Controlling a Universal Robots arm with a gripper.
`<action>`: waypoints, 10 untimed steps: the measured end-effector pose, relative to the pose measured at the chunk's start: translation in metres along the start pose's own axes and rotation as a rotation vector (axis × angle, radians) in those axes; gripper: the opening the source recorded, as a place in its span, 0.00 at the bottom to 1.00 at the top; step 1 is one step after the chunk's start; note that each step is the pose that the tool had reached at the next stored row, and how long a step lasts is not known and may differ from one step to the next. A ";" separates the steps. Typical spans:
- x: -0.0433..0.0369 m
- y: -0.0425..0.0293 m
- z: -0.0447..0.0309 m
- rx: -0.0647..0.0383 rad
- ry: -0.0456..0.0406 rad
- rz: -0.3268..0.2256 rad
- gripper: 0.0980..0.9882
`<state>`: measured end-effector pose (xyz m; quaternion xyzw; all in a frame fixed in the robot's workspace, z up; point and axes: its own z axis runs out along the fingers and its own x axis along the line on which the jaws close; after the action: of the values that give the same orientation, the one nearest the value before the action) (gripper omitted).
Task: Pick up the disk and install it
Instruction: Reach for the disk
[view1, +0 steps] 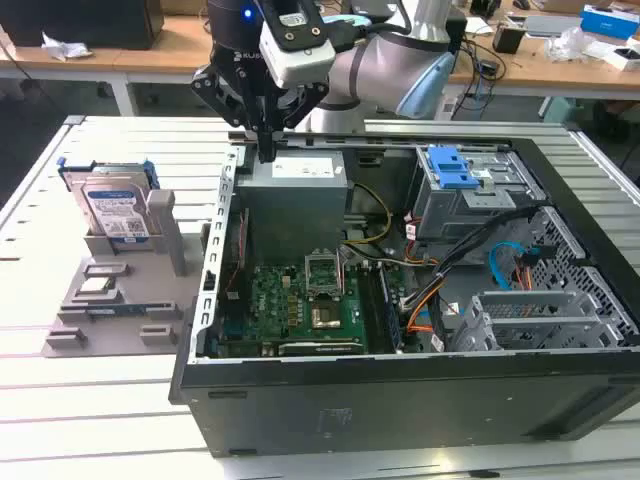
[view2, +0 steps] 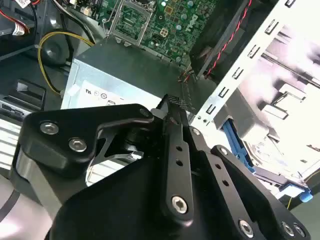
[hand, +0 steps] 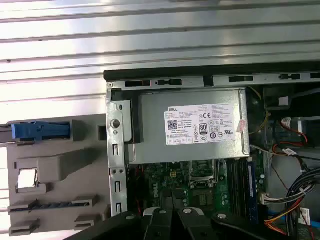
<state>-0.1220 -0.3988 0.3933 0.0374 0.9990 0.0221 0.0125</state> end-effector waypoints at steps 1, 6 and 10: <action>0.0054 -0.0004 -0.0002 0.000 0.0000 0.000 0.01; 0.0187 -0.0014 -0.0005 0.000 0.0000 0.000 0.01; 0.0299 -0.0022 -0.0008 0.000 0.0000 0.000 0.01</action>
<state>-0.1520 -0.3989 0.3933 0.0374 0.9990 0.0221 0.0125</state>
